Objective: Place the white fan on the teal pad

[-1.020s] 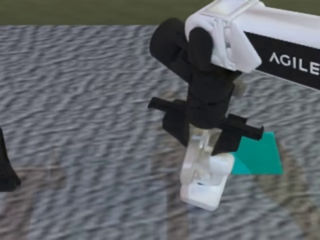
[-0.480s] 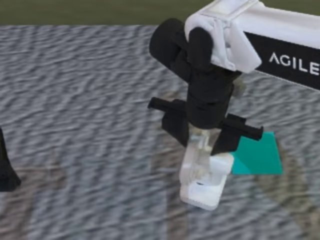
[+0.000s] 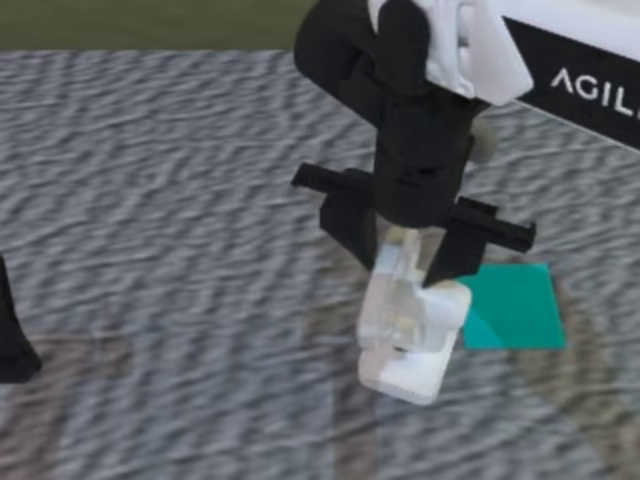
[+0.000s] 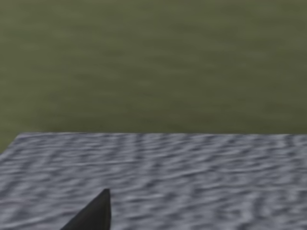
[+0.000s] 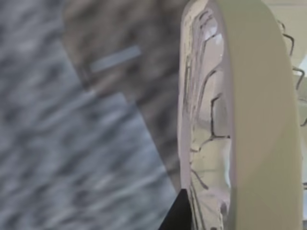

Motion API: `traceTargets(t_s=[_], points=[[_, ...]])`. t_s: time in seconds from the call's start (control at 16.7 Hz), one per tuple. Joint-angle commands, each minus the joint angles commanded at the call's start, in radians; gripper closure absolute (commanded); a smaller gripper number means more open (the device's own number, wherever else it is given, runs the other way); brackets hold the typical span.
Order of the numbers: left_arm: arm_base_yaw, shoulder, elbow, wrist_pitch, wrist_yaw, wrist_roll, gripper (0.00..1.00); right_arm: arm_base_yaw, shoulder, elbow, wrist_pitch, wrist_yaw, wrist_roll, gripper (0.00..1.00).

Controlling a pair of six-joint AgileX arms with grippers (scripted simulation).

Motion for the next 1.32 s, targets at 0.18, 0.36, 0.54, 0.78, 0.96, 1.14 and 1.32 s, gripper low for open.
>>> traceTargets(t_s=[0.18,0.36,0.54,0.78,0.96,1.14,1.32], points=[[0.0,0.0,0.0,0.0,0.0,0.0,0.0,0.003,-0.003,0.053,-0.053,0.0,-0.004,1.0],[0.0,0.0,0.0,0.0,0.0,0.0,0.0,-0.002,-0.002,0.051,-0.05,0.0,-0.002,1.0],[0.0,0.0,0.0,0.0,0.0,0.0,0.0,-0.006,0.0,0.046,-0.061,-0.005,-0.03,1.0],[0.0,0.0,0.0,0.0,0.0,0.0,0.0,-0.033,0.006,0.026,-0.108,-0.029,-0.208,1.0],[0.0,0.0,0.0,0.0,0.0,0.0,0.0,-0.068,0.006,0.01,-0.148,-0.05,-0.442,1.0],[0.0,0.0,0.0,0.0,0.0,0.0,0.0,-0.111,-0.002,-0.004,-0.178,-0.065,-0.745,1.0],[0.0,0.0,0.0,0.0,0.0,0.0,0.0,-0.16,-0.015,-0.018,-0.193,-0.071,-1.084,1.0]])
